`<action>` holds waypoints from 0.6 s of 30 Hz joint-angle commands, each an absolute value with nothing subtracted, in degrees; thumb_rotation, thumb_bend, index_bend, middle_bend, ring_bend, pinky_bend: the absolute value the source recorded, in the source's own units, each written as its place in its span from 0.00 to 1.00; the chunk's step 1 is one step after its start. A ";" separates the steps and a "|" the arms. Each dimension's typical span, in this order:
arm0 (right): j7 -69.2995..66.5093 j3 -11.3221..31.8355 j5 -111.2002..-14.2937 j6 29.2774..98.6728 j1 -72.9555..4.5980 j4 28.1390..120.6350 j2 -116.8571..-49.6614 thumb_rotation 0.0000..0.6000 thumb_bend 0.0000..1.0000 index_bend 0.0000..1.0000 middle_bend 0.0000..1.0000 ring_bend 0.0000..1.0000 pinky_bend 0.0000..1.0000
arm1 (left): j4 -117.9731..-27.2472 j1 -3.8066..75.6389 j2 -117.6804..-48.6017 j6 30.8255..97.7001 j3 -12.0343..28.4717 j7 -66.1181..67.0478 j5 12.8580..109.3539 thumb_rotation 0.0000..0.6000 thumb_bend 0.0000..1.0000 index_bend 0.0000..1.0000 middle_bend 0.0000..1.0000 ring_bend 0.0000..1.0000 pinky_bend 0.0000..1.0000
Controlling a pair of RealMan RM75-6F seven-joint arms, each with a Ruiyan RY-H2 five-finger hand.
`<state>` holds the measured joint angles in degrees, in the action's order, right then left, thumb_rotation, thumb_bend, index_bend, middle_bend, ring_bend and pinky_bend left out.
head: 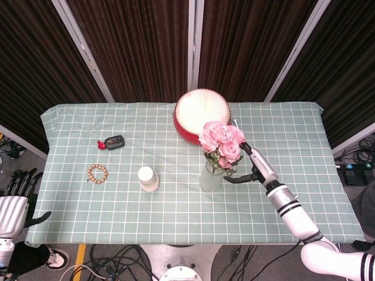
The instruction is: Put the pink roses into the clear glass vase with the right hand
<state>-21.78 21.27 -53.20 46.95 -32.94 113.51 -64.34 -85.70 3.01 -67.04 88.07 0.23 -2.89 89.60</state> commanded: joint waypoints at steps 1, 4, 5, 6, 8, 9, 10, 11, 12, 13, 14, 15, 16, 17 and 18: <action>-22.34 19.92 -53.95 44.69 -32.07 113.34 -61.42 1.00 0.00 0.00 0.00 0.00 0.00 | -85.78 3.01 -67.04 88.03 0.21 -2.82 89.61 1.00 0.00 0.07 0.00 0.00 0.10; -22.47 19.15 -55.00 45.50 -30.63 113.81 -59.50 1.00 0.00 0.00 0.00 0.00 0.00 | -85.86 3.07 -67.08 87.94 0.20 -2.62 89.64 1.00 0.00 0.07 0.00 0.00 0.10; -22.63 18.93 -55.53 45.98 -30.06 113.98 -59.03 1.00 0.00 0.00 0.00 0.00 0.00 | -85.90 3.09 -67.08 87.91 0.19 -2.57 89.65 1.00 0.00 0.07 0.00 0.00 0.10; -22.95 18.58 -56.18 46.44 -29.29 114.19 -58.35 1.00 0.00 0.00 0.00 0.00 0.00 | -85.96 3.11 -67.07 87.86 0.18 -2.47 89.69 1.00 0.00 0.07 0.00 0.00 0.10; -23.62 18.12 -57.21 47.05 -28.10 114.50 -57.22 1.00 0.00 0.00 0.00 0.00 0.00 | -86.08 3.16 -67.06 87.86 0.19 -2.30 89.76 1.00 0.00 0.07 0.00 0.00 0.10; -23.82 17.76 -58.17 47.86 -27.20 114.64 -56.54 1.00 0.00 0.00 0.00 0.00 0.00 | -86.18 3.18 -67.05 87.89 0.20 -2.20 89.81 1.00 0.00 0.07 0.00 0.00 0.10; -23.55 17.35 -59.25 48.89 -26.43 114.67 -56.13 1.00 0.00 0.00 0.00 0.00 0.00 | -86.25 3.18 -67.05 87.95 0.22 -2.13 89.86 1.00 0.00 0.07 0.00 0.00 0.10; -22.88 16.82 -60.64 50.42 -25.53 114.65 -55.87 1.00 0.00 0.00 0.00 0.00 0.00 | -86.32 3.18 -67.06 88.01 0.23 -2.04 89.90 1.00 0.00 0.07 0.00 0.00 0.10; -21.30 15.92 -63.00 53.34 -24.09 114.54 -55.83 1.00 0.00 0.00 0.00 0.00 0.00 | -86.42 3.18 -67.07 88.07 0.23 -1.91 89.96 1.00 0.00 0.07 0.00 0.00 0.10; -19.73 15.08 -65.18 56.09 -22.84 114.40 -56.08 1.00 0.00 0.00 0.00 0.00 0.00 | -86.48 3.19 -67.06 88.08 0.22 -1.80 90.01 1.00 0.00 0.07 0.00 0.00 0.10; -18.02 14.18 -67.61 59.20 -21.46 114.21 -56.55 1.00 0.00 0.00 0.00 0.00 0.00 | -86.56 3.21 -67.04 88.07 0.22 -1.67 90.03 1.00 0.00 0.07 0.00 0.00 0.10; -15.23 12.72 -71.28 63.56 -19.52 113.62 -57.36 1.00 0.00 0.00 0.00 0.00 0.00 | -86.70 3.24 -67.03 88.04 0.22 -1.54 90.07 1.00 0.00 0.07 0.00 0.00 0.10; -12.48 11.52 -74.12 66.95 -18.06 112.75 -58.10 1.00 0.00 0.00 0.00 0.00 0.00 | -86.81 3.28 -67.02 88.00 0.23 -1.46 90.07 1.00 0.00 0.07 0.00 0.00 0.10; -9.23 10.30 -76.88 70.41 -16.60 111.56 -59.04 1.00 0.00 0.00 0.00 0.00 0.00 | -86.93 3.33 -67.00 87.96 0.26 -1.39 90.08 1.00 0.00 0.07 0.00 0.00 0.10; -4.61 8.82 -80.12 74.80 -14.74 109.67 -60.50 1.00 0.01 0.00 0.00 0.00 0.00 | -87.11 3.38 -66.99 87.94 0.28 -1.29 90.11 1.00 0.00 0.07 0.00 0.00 0.10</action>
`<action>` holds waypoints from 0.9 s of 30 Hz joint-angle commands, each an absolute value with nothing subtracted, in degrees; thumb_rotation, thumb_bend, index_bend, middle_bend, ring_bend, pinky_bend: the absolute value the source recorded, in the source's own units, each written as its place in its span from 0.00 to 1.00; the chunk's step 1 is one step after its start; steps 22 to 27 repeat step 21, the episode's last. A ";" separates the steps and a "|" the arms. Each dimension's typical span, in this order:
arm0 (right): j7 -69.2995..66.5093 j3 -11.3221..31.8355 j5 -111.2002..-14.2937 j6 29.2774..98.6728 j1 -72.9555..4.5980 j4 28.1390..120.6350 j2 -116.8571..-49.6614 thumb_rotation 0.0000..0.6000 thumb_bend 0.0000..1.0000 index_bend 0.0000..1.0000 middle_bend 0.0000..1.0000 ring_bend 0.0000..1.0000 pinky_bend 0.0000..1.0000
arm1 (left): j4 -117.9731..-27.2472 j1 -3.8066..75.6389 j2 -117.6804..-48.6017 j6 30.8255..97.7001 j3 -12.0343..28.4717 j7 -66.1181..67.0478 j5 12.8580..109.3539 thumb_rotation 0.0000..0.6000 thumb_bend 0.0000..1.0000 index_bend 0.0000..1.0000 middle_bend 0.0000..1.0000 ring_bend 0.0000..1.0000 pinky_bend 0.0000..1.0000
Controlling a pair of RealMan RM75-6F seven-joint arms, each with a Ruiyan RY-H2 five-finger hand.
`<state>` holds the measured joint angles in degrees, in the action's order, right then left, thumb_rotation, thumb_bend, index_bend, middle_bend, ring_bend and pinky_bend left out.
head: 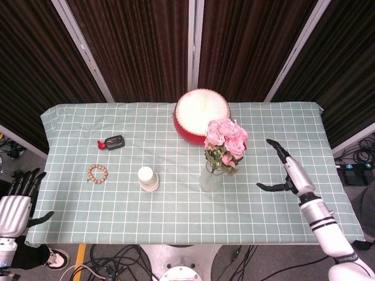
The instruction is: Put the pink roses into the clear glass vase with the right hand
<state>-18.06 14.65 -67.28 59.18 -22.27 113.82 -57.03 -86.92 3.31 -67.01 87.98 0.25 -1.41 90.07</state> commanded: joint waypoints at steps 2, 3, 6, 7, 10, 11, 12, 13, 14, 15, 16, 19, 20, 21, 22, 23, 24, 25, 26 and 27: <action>2.63 6.48 -84.54 80.76 -11.94 106.23 -62.96 1.00 0.05 0.00 0.00 0.00 0.00 | -87.43 3.46 -66.97 87.94 0.32 -1.16 90.21 1.00 0.00 0.07 0.00 0.00 0.10; 6.84 5.11 -86.63 83.81 -10.25 103.87 -64.42 1.00 0.06 0.00 0.00 0.00 0.00 | -87.63 3.53 -66.95 87.89 0.32 -1.05 90.27 1.00 0.00 0.07 0.00 0.00 0.10; 12.88 2.55 -89.22 88.69 -6.75 99.08 -66.89 1.00 0.08 0.00 0.00 0.00 0.00 | -87.93 3.76 -66.89 87.63 0.36 -0.75 90.35 1.00 0.00 0.07 0.00 0.00 0.10; 13.78 2.01 -89.66 89.63 -5.94 97.75 -67.32 1.00 0.08 0.00 0.00 0.00 0.00 | -88.00 3.81 -66.91 87.56 0.37 -0.73 90.34 1.00 0.00 0.07 0.00 0.00 0.10; 17.18 1.06 -90.00 92.34 -3.59 93.23 -68.58 1.00 0.09 0.00 0.00 0.00 0.00 | -88.15 3.89 -66.97 87.37 0.30 -0.54 90.34 1.00 0.00 0.07 0.00 0.00 0.10; 17.76 0.90 -89.85 92.95 -2.97 92.18 -69.05 1.00 0.09 0.00 0.00 0.00 0.00 | -88.19 3.89 -67.01 87.38 0.27 -0.51 90.37 1.00 0.00 0.07 0.00 0.00 0.10; 17.89 0.64 -89.64 93.45 -2.27 91.07 -69.62 1.00 0.09 0.00 0.00 0.00 0.00 | -88.19 3.89 -67.08 87.38 0.25 -0.42 90.39 1.00 0.00 0.07 0.00 0.00 0.10; 17.82 0.50 -89.51 93.74 -1.82 90.31 -70.01 1.00 0.09 0.00 0.00 0.00 0.00 | -88.15 3.88 -67.13 87.38 0.22 -0.33 90.41 1.00 0.00 0.07 0.00 0.00 0.10; 17.88 0.41 -89.33 93.97 -1.44 89.55 -70.39 1.00 0.09 0.00 0.00 0.00 0.00 | -88.10 3.87 -67.19 87.39 0.18 -0.28 90.46 1.00 0.00 0.07 0.00 0.00 0.10; 18.28 0.37 -89.07 94.15 -1.03 88.60 -70.84 1.00 0.09 0.00 0.00 0.00 0.00 | -87.98 3.84 -67.26 87.50 0.12 -0.17 90.60 1.00 0.00 0.07 0.00 0.00 0.10; 18.55 0.43 -88.91 94.26 -0.82 87.95 -71.17 1.00 0.09 0.00 0.00 0.00 0.00 | -87.85 3.82 -67.32 87.65 0.11 -0.09 90.74 1.00 0.00 0.07 0.00 0.00 0.10; 18.68 0.84 -88.19 94.09 -0.50 86.46 -72.03 1.00 0.10 0.00 0.00 0.00 0.00 | -87.52 3.68 -67.51 88.25 0.10 -0.13 91.11 1.00 0.00 0.07 0.00 0.00 0.10; 18.41 0.86 -87.95 93.76 -0.48 86.37 -72.11 1.00 0.10 0.00 0.00 0.00 0.00 | -87.43 3.65 -67.55 88.48 0.13 -0.11 91.26 1.00 0.00 0.07 0.00 0.00 0.10; 18.06 0.82 -87.77 93.23 -0.51 86.39 -72.11 1.00 0.10 0.00 0.00 0.00 0.00 | -87.28 3.60 -67.62 88.81 0.18 -0.03 91.44 1.00 0.00 0.07 0.00 0.00 0.10; 18.06 0.82 -87.77 93.23 -0.51 86.39 -72.11 1.00 0.10 0.00 0.00 0.00 0.00 | -87.28 3.60 -67.62 88.81 0.18 -0.03 91.44 1.00 0.00 0.07 0.00 0.00 0.10; 18.06 0.82 -87.77 93.23 -0.51 86.39 -72.11 1.00 0.10 0.00 0.00 0.00 0.00 | -87.28 3.60 -67.62 88.81 0.18 -0.03 91.44 1.00 0.00 0.07 0.00 0.00 0.10; 18.06 0.82 -87.77 93.23 -0.51 86.39 -72.11 1.00 0.10 0.00 0.00 0.00 0.00 | -87.28 3.60 -67.62 88.81 0.18 -0.03 91.44 1.00 0.00 0.07 0.00 0.00 0.10; 18.06 0.82 -87.77 93.23 -0.51 86.39 -72.11 1.00 0.10 0.00 0.00 0.00 0.00 | -87.28 3.60 -67.62 88.81 0.18 -0.03 91.44 1.00 0.00 0.07 0.00 0.00 0.10; 18.06 0.82 -87.77 93.23 -0.51 86.39 -72.11 1.00 0.10 0.00 0.00 0.00 0.00 | -87.28 3.60 -67.62 88.81 0.18 -0.03 91.44 1.00 0.00 0.07 0.00 0.00 0.10; 18.06 0.82 -87.77 93.23 -0.51 86.39 -72.11 1.00 0.10 0.00 0.00 0.00 0.00 | -87.28 3.60 -67.62 88.81 0.18 -0.03 91.44 1.00 0.00 0.07 0.00 0.00 0.10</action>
